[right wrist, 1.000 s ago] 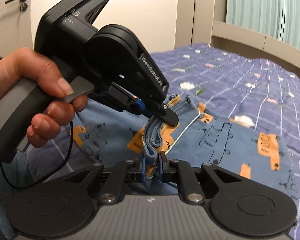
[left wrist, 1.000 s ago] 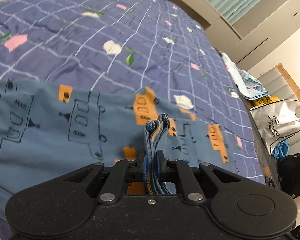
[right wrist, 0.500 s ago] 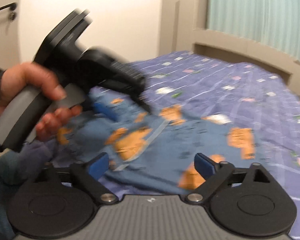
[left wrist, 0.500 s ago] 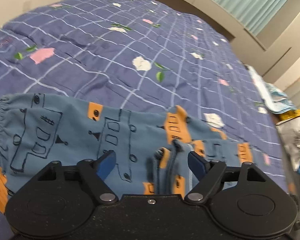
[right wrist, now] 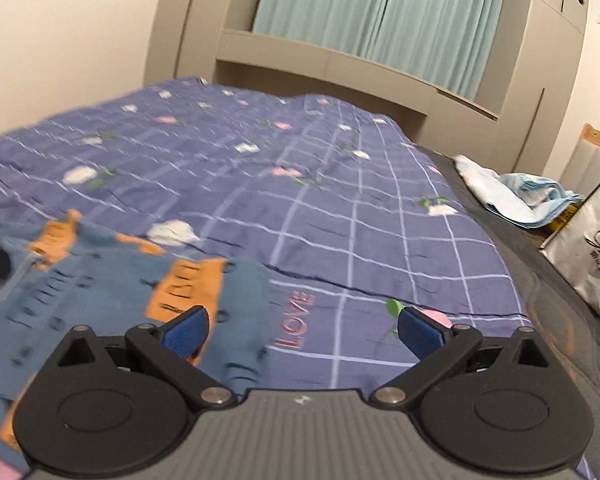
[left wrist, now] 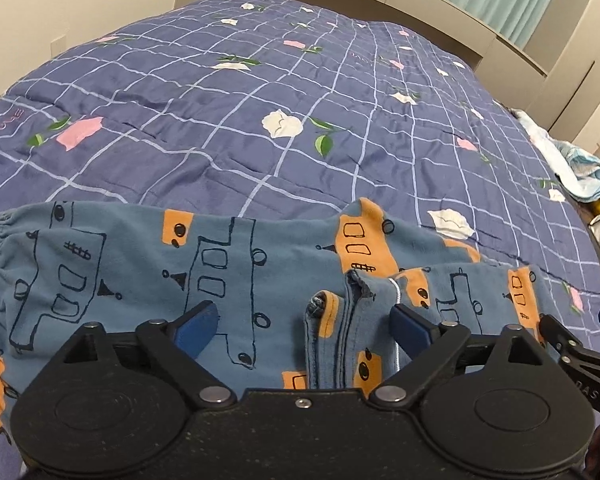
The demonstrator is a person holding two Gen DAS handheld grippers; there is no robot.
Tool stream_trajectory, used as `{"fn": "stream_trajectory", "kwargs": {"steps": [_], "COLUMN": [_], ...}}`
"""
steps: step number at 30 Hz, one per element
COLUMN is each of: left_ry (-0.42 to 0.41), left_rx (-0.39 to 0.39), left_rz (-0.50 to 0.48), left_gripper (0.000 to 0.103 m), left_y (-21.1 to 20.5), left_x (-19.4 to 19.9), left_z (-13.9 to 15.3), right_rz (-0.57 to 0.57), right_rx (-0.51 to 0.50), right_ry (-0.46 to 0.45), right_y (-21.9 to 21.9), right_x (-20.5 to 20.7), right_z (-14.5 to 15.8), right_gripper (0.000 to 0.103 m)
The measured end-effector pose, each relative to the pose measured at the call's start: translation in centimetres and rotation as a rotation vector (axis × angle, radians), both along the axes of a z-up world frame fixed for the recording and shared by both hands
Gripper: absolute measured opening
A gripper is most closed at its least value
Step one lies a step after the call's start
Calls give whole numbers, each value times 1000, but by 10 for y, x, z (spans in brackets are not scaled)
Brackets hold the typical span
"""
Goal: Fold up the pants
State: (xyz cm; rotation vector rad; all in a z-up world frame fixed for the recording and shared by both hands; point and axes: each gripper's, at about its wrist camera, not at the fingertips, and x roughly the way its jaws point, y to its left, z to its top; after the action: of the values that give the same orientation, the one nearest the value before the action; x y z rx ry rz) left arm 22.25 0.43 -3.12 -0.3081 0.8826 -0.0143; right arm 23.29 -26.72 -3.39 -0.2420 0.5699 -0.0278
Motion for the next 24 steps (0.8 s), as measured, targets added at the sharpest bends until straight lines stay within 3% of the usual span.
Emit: {"fn": "stream_trajectory", "kwargs": {"steps": [5, 9, 18, 24], "left_ry": [26, 35, -105, -135], "left_rx": [3, -10, 23, 127], "left_rz": [16, 64, 127, 149], "left_gripper": [95, 96, 102, 102], "left_y": [-1, 10, 51, 91], "left_x": [1, -3, -49, -91], "left_z": [5, 21, 90, 121], "right_rz": [-6, 38, 261, 410], "right_rx": [6, 42, 84, 93], "right_ry": [22, 2, -30, -27], "right_y": [-5, 2, 64, 103], "right_x": [3, -12, -53, -75], "right_z": [-15, -4, 13, 13], "right_gripper": [103, 103, 103, 103]}}
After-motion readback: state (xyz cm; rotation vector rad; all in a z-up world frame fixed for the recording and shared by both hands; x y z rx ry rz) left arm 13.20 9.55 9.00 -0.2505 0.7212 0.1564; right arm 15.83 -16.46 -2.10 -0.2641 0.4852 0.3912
